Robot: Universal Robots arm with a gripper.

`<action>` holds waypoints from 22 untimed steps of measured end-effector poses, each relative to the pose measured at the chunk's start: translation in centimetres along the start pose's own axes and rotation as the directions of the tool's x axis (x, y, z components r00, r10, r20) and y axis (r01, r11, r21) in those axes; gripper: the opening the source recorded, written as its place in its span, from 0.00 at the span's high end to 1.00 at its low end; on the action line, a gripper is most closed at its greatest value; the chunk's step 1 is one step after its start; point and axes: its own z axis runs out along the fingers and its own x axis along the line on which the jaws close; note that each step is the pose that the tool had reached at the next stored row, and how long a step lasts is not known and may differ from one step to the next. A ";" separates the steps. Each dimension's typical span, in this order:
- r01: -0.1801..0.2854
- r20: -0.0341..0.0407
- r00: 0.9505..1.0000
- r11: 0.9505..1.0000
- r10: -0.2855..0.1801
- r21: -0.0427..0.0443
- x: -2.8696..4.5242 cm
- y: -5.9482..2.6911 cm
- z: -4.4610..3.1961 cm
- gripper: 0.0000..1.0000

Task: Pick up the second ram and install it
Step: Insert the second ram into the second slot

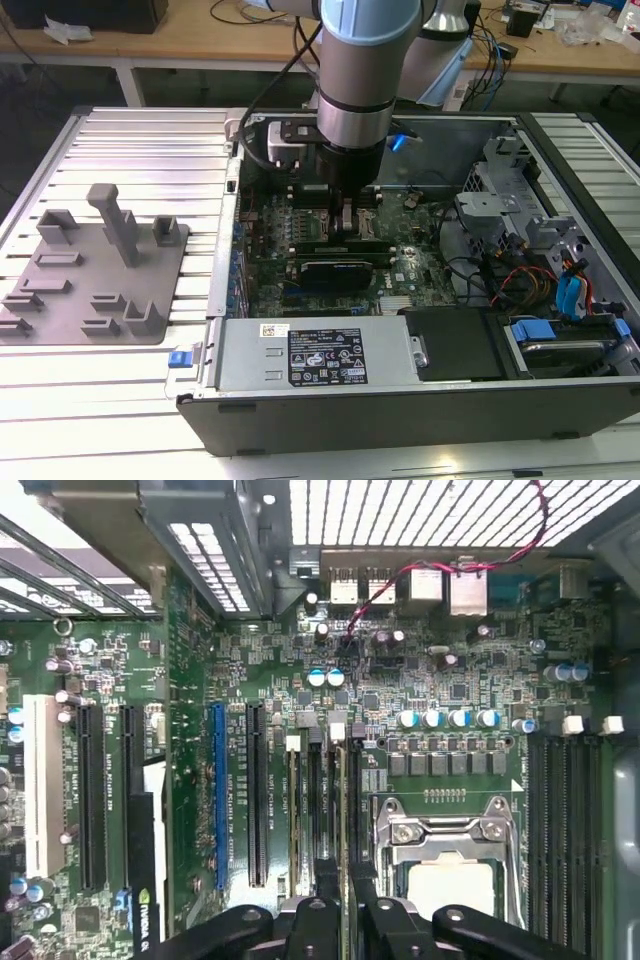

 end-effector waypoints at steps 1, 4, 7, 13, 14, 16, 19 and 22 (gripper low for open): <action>0.000 0.000 1.000 1.000 0.000 0.000 -0.01 -0.01 0.00 0.84; 0.000 0.000 1.000 1.000 0.000 0.000 -0.01 -0.78 -0.01 0.84; 0.000 0.000 1.000 1.000 0.000 0.000 -0.02 -1.66 -0.02 0.84; 0.000 0.000 1.000 1.000 0.000 0.000 -0.03 -1.79 -0.02 0.92; -0.002 0.000 1.000 1.000 0.002 0.000 -0.18 -1.79 -0.01 0.92; -0.006 0.000 1.000 1.000 0.006 0.000 -0.26 -1.79 -0.01 0.92; -0.006 0.000 1.000 1.000 0.006 0.000 -0.21 -1.78 -0.01 0.92; -0.006 0.000 1.000 1.000 0.006 0.000 -0.19 -1.79 -0.01 0.92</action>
